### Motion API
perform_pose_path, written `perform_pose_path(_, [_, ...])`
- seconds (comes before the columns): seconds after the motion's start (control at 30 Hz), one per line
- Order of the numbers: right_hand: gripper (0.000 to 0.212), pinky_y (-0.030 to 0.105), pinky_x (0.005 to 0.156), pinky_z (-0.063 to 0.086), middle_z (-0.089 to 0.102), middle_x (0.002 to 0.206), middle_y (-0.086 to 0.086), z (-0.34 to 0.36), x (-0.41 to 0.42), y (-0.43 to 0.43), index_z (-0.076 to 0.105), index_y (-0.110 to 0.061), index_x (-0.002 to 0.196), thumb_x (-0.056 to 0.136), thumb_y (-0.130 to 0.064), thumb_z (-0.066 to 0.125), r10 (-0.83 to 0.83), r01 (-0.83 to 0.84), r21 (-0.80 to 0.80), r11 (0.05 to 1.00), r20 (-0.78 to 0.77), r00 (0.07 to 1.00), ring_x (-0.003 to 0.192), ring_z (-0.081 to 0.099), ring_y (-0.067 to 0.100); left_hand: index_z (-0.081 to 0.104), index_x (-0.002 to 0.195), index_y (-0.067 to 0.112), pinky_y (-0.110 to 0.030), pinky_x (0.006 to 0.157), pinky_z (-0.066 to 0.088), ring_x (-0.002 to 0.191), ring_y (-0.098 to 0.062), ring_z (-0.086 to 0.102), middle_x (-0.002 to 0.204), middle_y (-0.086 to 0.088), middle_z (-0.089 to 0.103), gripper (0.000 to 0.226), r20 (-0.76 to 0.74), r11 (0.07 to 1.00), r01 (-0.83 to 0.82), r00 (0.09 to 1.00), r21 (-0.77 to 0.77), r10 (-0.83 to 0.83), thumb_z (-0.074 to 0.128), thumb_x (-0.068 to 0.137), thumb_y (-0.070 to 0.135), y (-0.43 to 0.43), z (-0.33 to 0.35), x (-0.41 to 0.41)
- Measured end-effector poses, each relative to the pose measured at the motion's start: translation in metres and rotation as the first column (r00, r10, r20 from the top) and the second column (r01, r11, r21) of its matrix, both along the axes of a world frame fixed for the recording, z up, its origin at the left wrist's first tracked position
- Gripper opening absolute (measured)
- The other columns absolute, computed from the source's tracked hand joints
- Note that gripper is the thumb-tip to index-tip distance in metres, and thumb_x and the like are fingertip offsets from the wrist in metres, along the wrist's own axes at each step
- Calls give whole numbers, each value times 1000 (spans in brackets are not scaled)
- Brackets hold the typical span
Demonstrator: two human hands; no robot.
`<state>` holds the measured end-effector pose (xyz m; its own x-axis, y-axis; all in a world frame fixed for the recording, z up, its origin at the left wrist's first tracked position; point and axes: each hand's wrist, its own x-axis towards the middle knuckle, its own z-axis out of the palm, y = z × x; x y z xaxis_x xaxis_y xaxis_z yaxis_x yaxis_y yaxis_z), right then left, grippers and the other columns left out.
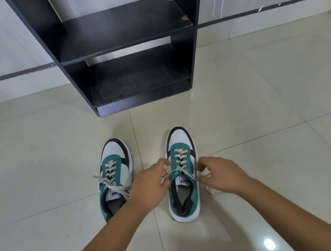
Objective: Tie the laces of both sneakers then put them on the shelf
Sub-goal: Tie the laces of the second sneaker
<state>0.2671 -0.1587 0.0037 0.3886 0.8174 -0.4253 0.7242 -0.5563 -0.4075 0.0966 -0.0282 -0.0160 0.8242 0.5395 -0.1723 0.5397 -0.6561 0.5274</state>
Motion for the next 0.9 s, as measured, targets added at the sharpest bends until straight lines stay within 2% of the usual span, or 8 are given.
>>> perform_pose_path(0.07, [37,33,78,47,65,106,-5,-1,-15,5,58,-22,103,79,-51,59,22,-29,78,996,96,995,99,61,20,54,115,28,-32,75,51,80,-14,62,90,7,67,25,45,1000,-12,999,22,11,51,89,26,0,1,3])
perform_pose_path(0.13, [34,32,74,44,67,101,-6,-3,-23,7,61,-23,96,80,-52,59,5,-33,148,988,181,983,95,61,19,62,105,27,-32,80,47,79,-12,61,86,8,67,18,82,998,-29,996,61,24,53,90,31,2,1,4])
perform_pose_path(0.27, [21,33,69,49,70,88,-2,-3,-18,6,60,-21,85,87,-41,57,-98,92,209,974,16,995,84,63,21,68,92,26,-30,83,41,76,-9,60,85,10,66,14,131,991,-40,991,130,23,57,88,35,1,0,4])
perform_pose_path(0.43, [19,33,63,43,67,86,5,-6,-15,6,47,-19,80,92,-34,51,-116,110,143,984,36,993,75,58,27,68,82,23,-31,81,41,68,-13,59,79,9,67,12,150,974,-45,989,222,12,61,87,32,0,-5,2])
perform_pose_path(0.6, [20,32,61,37,62,83,6,-9,-12,5,46,-15,78,91,-29,50,-168,169,78,983,-10,986,73,54,26,66,84,24,-29,85,38,71,-11,57,83,11,67,14,131,975,-36,991,221,7,57,89,33,0,-11,-5])
perform_pose_path(0.77, [22,29,51,32,57,76,4,-14,-12,6,43,-16,70,88,-24,53,-225,232,68,970,-99,969,68,50,24,64,84,24,-25,80,35,70,-8,55,84,11,66,13,131,980,-56,991,189,31,57,89,33,-2,-14,-6])
perform_pose_path(0.9, [23,28,53,35,60,75,5,-16,-11,5,43,-17,67,86,-24,55,-250,260,71,963,-127,960,68,52,22,65,85,24,-30,87,38,72,-9,57,86,11,67,13,116,978,-61,992,198,39,55,90,32,1,-14,-7])
